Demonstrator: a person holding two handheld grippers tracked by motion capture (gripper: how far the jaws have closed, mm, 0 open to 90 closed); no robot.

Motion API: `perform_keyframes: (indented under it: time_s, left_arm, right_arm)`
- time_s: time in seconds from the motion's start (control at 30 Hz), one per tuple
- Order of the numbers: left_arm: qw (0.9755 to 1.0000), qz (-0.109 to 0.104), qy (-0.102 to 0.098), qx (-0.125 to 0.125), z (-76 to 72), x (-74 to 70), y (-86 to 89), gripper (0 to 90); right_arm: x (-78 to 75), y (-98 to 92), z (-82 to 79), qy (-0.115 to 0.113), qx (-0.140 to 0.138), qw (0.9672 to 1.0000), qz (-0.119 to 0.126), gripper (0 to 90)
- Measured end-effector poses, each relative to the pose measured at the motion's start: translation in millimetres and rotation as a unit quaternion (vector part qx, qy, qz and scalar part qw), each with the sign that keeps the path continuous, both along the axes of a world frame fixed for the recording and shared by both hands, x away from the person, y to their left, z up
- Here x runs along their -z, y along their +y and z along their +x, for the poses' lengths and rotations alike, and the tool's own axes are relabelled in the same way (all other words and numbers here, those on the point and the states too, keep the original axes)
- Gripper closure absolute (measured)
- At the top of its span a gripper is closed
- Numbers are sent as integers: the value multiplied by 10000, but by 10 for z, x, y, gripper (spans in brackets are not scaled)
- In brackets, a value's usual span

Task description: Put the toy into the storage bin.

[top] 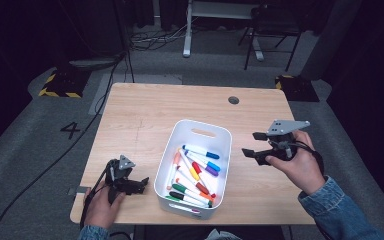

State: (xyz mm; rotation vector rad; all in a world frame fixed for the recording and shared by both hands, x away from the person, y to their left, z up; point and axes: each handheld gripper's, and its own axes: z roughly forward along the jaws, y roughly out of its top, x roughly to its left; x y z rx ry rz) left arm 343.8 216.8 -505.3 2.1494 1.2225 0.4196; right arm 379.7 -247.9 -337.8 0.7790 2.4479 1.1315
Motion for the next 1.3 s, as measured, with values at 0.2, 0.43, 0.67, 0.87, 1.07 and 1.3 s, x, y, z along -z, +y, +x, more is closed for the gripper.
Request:
perform_keyframes:
  time_s: [0.2, 0.43, 0.67, 0.87, 1.07, 1.3]
  left_arm:
    - [10000, -1, 1, 1, 0, 0, 0, 1]
    - [10000, -4, 5, 4, 0, 0, 0, 1]
    - [10000, -3, 1, 1, -1, 0, 0, 1]
    - [10000, 2, -20, -22, -11, 2, -1, 1]
    - [10000, 3, -20, -21, -11, 2, -1, 1]
    - [10000, 3, -18, -20, -11, 2, -1, 1]
  right_arm:
    - [77, -379, 85, 10, 535, 9980, -327, 292]
    - [198, -729, 171, 177, 945, 9946, -400, 285]
    - [396, -1047, 265, 405, 1376, 9882, -529, 278]
    - [599, -1306, 360, 525, 1662, 9817, -762, 267]
    - [818, -1414, 424, 764, 1720, 9785, -846, 243]
    - [1053, -1450, 510, 956, 1699, 9769, -873, 240]
